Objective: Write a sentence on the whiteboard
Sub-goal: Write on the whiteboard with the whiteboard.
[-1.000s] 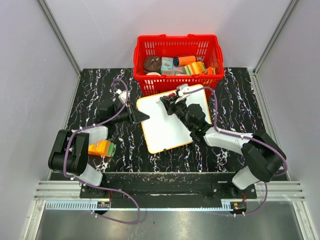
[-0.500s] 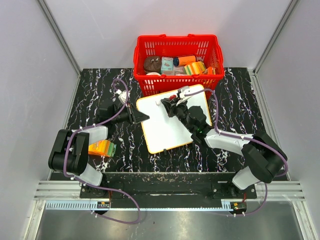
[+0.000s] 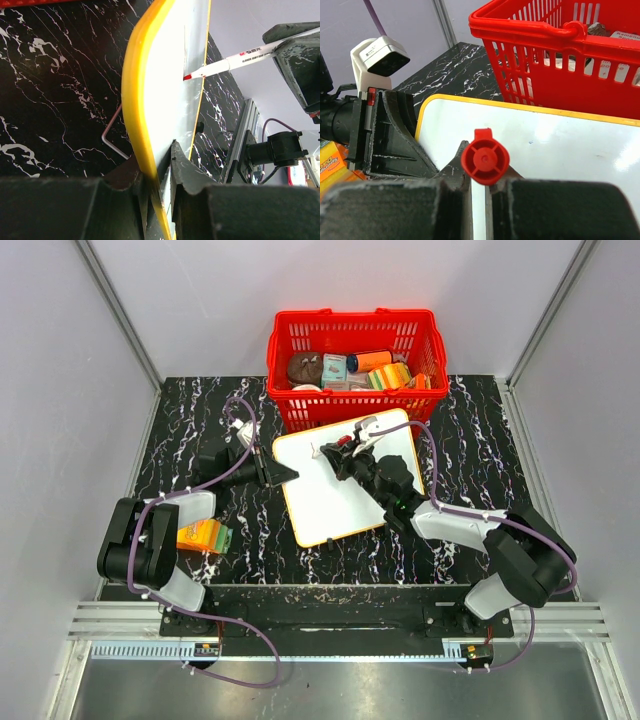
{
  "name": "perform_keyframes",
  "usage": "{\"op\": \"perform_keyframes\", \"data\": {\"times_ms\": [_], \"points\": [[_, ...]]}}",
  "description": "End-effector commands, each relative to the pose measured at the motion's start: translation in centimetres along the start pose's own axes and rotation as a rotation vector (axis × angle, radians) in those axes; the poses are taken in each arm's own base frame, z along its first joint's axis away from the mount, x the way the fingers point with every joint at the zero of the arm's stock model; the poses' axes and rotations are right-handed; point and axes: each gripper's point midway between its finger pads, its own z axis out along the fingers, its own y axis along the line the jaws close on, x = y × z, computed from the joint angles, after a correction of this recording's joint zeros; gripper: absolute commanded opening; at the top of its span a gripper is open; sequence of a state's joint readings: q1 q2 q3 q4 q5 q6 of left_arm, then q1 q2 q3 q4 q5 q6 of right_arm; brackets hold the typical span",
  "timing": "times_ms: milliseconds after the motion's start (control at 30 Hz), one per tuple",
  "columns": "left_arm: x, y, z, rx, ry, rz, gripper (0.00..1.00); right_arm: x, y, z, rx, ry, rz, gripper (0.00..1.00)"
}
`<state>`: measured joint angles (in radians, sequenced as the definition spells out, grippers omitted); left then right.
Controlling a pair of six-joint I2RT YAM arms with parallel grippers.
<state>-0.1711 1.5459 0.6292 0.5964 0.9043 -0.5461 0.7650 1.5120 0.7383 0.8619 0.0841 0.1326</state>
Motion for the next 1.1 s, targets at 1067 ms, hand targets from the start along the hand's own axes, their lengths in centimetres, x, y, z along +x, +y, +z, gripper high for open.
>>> {"op": "perform_keyframes", "data": {"times_ms": [1067], "points": [[0.1, 3.3, 0.5, -0.122, -0.01, 0.172, 0.0, -9.0, 1.5, -2.4, -0.004, -0.19, 0.087, 0.0]]}}
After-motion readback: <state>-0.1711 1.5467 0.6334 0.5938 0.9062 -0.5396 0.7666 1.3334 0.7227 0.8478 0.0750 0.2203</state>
